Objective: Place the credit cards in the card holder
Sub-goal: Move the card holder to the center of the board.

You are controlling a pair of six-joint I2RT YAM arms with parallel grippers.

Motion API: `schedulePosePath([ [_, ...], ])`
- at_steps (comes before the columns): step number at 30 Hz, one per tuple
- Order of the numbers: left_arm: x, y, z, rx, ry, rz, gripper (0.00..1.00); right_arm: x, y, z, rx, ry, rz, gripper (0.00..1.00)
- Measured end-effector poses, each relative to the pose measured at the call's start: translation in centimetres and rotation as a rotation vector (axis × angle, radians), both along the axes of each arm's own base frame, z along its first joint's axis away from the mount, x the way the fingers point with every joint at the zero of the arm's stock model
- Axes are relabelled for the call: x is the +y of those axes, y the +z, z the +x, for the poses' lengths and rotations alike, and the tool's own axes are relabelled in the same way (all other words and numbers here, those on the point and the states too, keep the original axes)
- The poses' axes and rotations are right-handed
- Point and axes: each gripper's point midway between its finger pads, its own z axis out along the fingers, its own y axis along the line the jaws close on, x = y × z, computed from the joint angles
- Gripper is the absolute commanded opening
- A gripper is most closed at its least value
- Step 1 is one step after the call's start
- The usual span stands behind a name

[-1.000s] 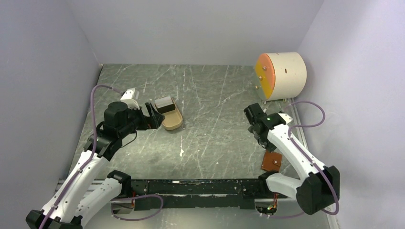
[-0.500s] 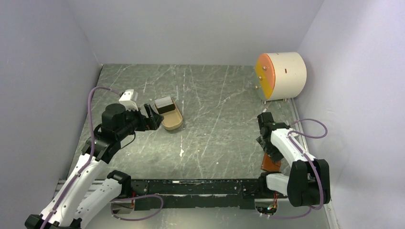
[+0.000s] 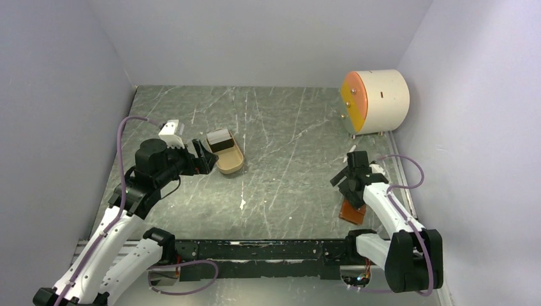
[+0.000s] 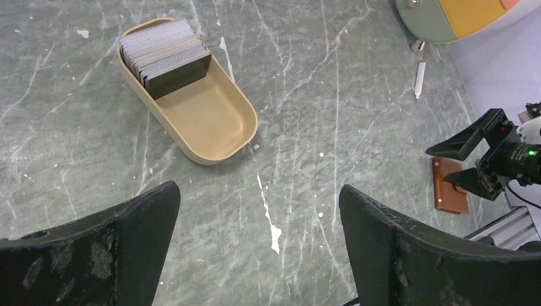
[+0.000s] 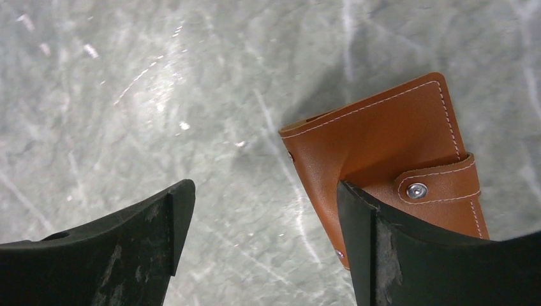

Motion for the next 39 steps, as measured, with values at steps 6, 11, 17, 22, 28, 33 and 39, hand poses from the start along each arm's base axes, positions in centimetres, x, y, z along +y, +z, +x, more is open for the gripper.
schedulePosePath([
  [6,0.0,0.1,0.0,-0.003,0.000,0.000,0.99,1.7,0.8,0.7,-0.043,0.038,0.086,0.84],
  [11,0.0,0.1,0.0,-0.004,-0.002,0.002,0.99,1.3,2.5,1.5,-0.086,0.027,0.068,0.86],
  [17,0.1,0.2,-0.1,-0.010,-0.002,0.002,0.99,-1.8,3.5,1.1,-0.069,-0.102,-0.076,0.91],
  [22,0.1,0.4,-0.2,-0.018,-0.003,0.002,0.99,-3.0,1.7,-0.1,0.034,-0.142,-0.144,0.91],
  [28,0.1,0.3,-0.1,-0.020,-0.006,0.007,0.99,-1.9,-0.5,-0.1,0.105,-0.029,-0.112,0.85],
  [33,0.1,0.3,-0.1,-0.021,-0.007,0.011,0.99,1.5,0.0,1.6,0.020,0.185,-0.001,0.82],
  [39,0.1,-0.2,0.1,-0.005,-0.010,0.024,0.98,8.9,1.3,2.3,-0.113,0.469,0.141,0.81],
])
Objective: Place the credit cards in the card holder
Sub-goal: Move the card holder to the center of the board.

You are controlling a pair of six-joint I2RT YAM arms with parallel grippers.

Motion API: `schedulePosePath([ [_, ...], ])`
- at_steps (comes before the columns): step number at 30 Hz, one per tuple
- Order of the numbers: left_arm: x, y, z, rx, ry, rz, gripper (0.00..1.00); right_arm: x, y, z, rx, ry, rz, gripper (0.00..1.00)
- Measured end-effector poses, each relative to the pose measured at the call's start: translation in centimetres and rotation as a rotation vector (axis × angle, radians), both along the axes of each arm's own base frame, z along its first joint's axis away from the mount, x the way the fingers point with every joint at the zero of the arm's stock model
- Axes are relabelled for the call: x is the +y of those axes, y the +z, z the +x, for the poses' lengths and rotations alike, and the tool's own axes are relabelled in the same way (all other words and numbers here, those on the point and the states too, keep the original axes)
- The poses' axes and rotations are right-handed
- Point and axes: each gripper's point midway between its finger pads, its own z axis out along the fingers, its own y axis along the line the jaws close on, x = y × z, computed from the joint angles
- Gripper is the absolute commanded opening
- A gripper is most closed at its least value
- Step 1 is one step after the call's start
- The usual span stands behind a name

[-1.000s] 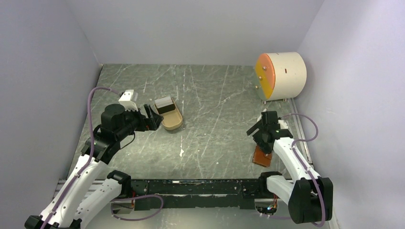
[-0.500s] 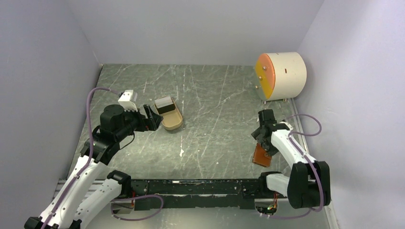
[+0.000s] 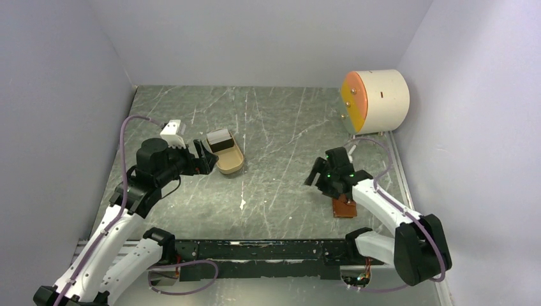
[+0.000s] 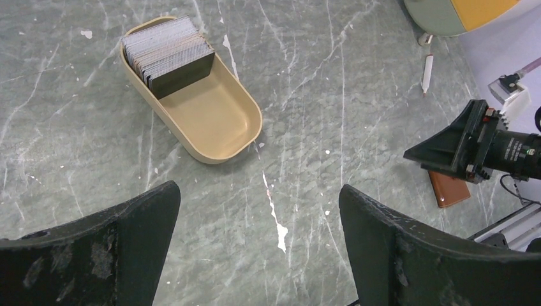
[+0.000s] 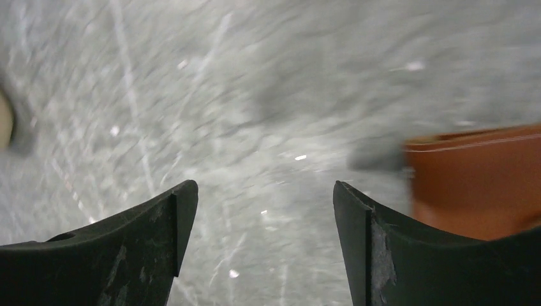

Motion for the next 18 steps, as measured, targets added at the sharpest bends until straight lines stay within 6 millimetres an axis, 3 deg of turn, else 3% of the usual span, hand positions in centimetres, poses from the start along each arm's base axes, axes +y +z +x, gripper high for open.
schedulePosePath([
  [4,0.0,-0.1,0.0,0.003,0.000,0.002,0.98,3.6,0.3,-0.6,-0.009,0.129,0.043,0.81],
  [8,0.0,0.0,0.0,-0.001,0.000,0.000,0.98,2.9,0.9,0.1,0.005,0.080,-0.010,0.87],
  [13,0.0,0.2,-0.1,-0.008,0.000,-0.003,0.98,-0.4,1.7,0.8,0.003,-0.060,-0.139,0.88],
  [16,0.1,0.4,-0.2,-0.015,0.000,-0.006,0.98,-4.0,1.5,0.3,0.033,-0.183,-0.203,0.89],
  [18,0.1,0.6,-0.2,-0.020,0.000,-0.008,0.98,-6.4,1.5,0.0,0.040,-0.276,-0.228,0.96],
])
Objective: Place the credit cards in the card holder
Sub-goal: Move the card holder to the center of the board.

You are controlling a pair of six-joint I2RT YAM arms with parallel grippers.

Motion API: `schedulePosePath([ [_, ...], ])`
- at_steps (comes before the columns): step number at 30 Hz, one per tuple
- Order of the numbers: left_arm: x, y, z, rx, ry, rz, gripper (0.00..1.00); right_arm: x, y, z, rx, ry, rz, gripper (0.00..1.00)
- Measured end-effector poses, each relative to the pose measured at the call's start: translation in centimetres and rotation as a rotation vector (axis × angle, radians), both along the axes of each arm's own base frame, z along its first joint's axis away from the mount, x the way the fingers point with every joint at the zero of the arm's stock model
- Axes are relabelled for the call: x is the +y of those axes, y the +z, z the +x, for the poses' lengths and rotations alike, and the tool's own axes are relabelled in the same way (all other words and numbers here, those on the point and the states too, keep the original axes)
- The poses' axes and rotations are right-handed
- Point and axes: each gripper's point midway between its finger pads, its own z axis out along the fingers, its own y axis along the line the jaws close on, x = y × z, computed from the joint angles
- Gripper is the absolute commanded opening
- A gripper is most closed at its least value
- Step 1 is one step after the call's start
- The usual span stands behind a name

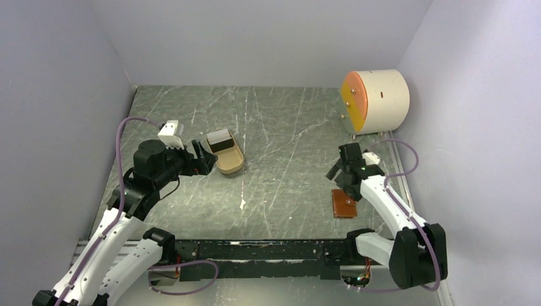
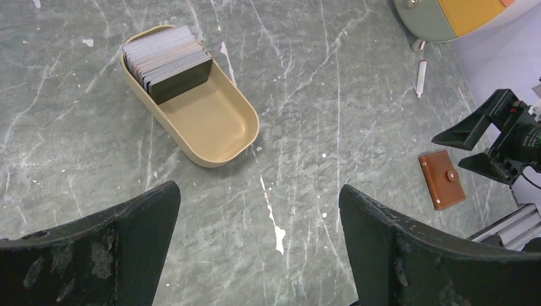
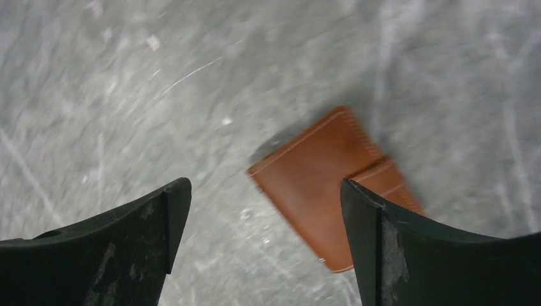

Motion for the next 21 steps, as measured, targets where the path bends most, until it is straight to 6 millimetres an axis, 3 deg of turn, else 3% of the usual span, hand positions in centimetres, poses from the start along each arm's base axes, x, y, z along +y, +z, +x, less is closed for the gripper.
schedulePosePath([
  [3,0.0,0.1,0.0,-0.003,0.000,-0.001,0.98,-2.7,-0.2,-0.9,0.002,-0.106,-0.031,1.00],
  [6,0.0,0.1,0.0,-0.003,0.000,-0.001,0.98,-3.6,-0.7,-1.9,0.025,-0.137,-0.049,1.00],
  [16,0.0,0.2,-0.1,-0.006,0.000,-0.002,0.98,-2.9,-3.3,-2.9,0.122,-0.123,-0.020,0.96],
  [21,0.0,0.2,-0.1,-0.006,0.000,-0.002,0.98,-1.2,-3.3,-2.1,0.088,0.008,0.051,0.90],
])
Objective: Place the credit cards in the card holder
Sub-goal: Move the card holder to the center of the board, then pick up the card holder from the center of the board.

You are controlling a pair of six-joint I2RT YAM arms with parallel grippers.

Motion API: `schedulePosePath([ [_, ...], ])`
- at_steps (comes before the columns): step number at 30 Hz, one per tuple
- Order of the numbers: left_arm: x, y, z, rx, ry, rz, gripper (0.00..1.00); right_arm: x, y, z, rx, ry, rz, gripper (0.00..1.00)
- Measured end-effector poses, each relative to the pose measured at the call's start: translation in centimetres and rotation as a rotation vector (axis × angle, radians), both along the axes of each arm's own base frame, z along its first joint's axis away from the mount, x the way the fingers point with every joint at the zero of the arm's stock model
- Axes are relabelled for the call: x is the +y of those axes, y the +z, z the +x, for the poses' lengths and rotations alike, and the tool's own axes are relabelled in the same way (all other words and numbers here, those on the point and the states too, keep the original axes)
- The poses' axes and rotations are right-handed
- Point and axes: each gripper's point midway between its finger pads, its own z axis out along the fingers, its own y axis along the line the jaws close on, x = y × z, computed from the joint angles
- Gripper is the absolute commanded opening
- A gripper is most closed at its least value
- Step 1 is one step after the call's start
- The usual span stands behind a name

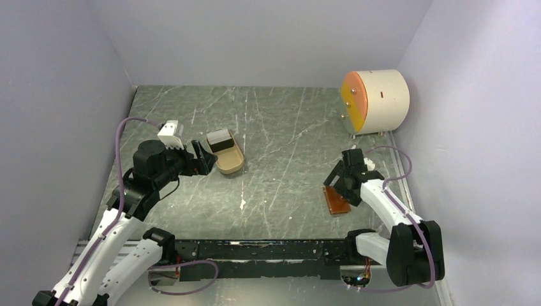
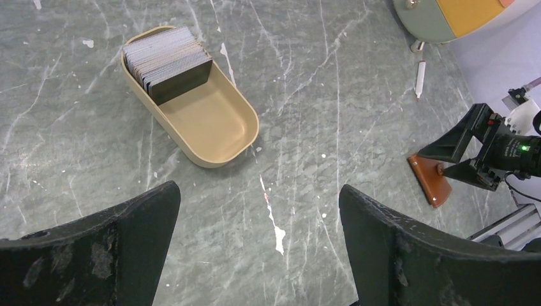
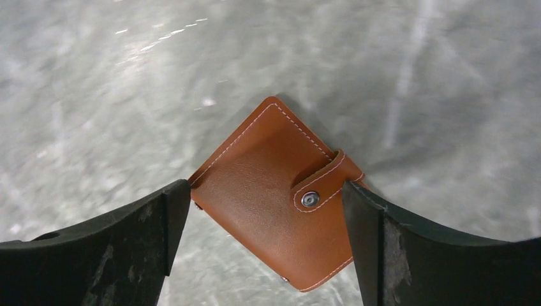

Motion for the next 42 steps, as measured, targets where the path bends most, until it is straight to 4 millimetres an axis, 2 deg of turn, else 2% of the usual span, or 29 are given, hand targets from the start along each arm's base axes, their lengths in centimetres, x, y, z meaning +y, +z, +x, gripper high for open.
schedulePosePath([
  [4,0.0,-0.1,0.0,0.002,0.000,0.001,0.98,3.0,0.6,1.2,-0.083,0.123,0.101,0.88],
  [6,0.0,-0.1,0.0,0.004,0.000,0.002,0.98,5.3,0.8,1.4,-0.104,0.200,0.139,0.87],
  [14,0.0,-0.3,0.1,0.011,0.001,0.005,0.98,14.5,1.3,0.4,-0.083,0.423,0.273,0.82],
  [17,0.0,-0.3,0.1,0.011,0.003,0.006,0.99,17.2,2.1,-0.1,-0.075,0.500,0.300,0.82],
  [19,0.0,-0.3,0.1,0.011,0.005,0.007,0.99,18.1,2.8,0.0,-0.084,0.555,0.297,0.78],
  [23,0.2,-0.3,0.0,0.010,0.011,0.009,0.99,18.1,4.2,1.0,-0.127,0.642,0.223,0.60],
  [29,0.8,0.2,-0.1,-0.013,0.037,0.009,0.99,16.7,4.9,0.4,-0.163,0.716,0.118,0.34],
  [32,0.9,0.3,-0.1,-0.018,0.043,0.010,0.99,16.3,4.3,0.3,-0.153,0.728,0.088,0.32],
  [39,1.0,0.3,0.0,-0.018,0.052,0.013,0.99,16.1,1.0,-0.6,-0.044,0.768,0.001,0.28],
  [42,1.1,0.3,0.0,-0.020,0.057,0.014,0.99,15.8,0.3,-0.7,-0.021,0.769,-0.024,0.28],
])
